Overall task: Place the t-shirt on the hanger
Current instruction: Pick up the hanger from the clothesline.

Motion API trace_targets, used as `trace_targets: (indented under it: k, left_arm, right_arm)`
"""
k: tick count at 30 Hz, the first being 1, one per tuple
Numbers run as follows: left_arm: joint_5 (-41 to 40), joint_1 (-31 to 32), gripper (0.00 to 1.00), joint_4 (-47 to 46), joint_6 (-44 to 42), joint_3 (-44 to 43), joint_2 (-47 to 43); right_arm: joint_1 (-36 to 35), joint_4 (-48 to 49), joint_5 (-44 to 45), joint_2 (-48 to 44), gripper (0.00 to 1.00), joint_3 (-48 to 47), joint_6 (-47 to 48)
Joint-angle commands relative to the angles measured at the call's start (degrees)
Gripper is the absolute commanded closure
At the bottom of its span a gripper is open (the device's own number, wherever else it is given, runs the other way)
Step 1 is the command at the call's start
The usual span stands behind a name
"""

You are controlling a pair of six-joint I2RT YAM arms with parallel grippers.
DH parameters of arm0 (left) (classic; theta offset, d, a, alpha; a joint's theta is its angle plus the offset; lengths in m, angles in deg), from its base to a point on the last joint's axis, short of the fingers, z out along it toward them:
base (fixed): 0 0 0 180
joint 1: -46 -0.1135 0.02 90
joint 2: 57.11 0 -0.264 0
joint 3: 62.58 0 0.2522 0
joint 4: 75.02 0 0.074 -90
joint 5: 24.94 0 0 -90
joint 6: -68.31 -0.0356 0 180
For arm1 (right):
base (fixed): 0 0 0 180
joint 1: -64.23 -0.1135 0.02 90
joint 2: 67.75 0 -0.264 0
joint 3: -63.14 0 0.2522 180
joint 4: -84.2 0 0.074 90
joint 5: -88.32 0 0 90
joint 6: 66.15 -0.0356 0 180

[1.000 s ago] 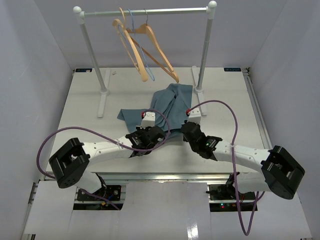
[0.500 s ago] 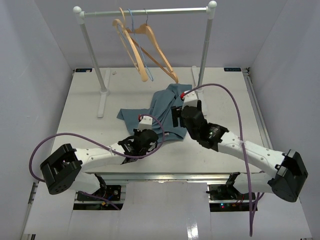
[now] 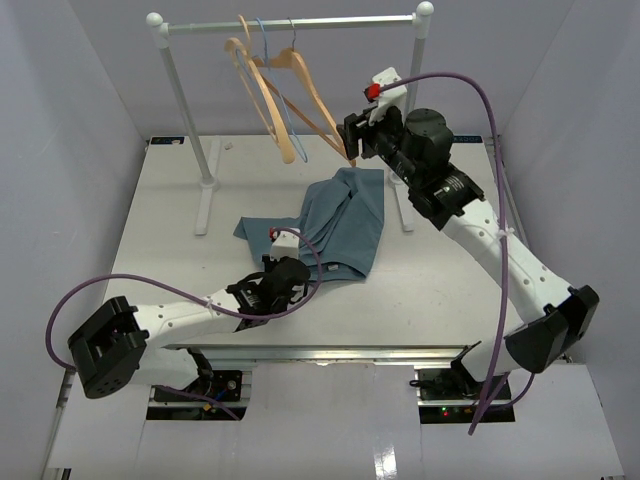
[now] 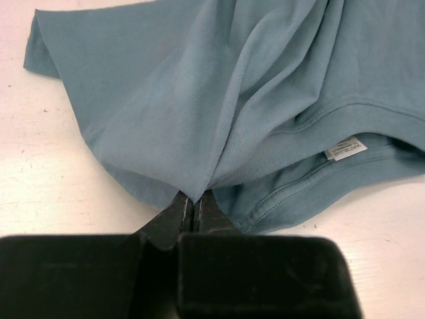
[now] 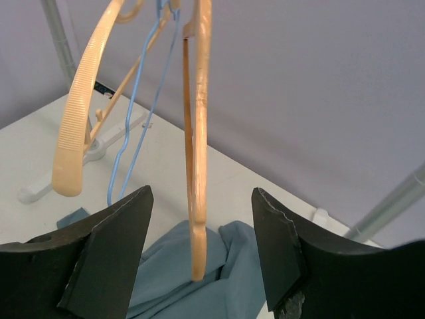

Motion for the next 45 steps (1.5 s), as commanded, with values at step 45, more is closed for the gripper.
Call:
trace_targets:
  k: [45]
  left_arm:
    - [0.75, -0.04, 1.0, -1.84, -0.27, -0.1, 0.28]
  right_arm:
    - [6.03, 0.95, -18.22, 36.41, 0.5, -34.96, 3.31]
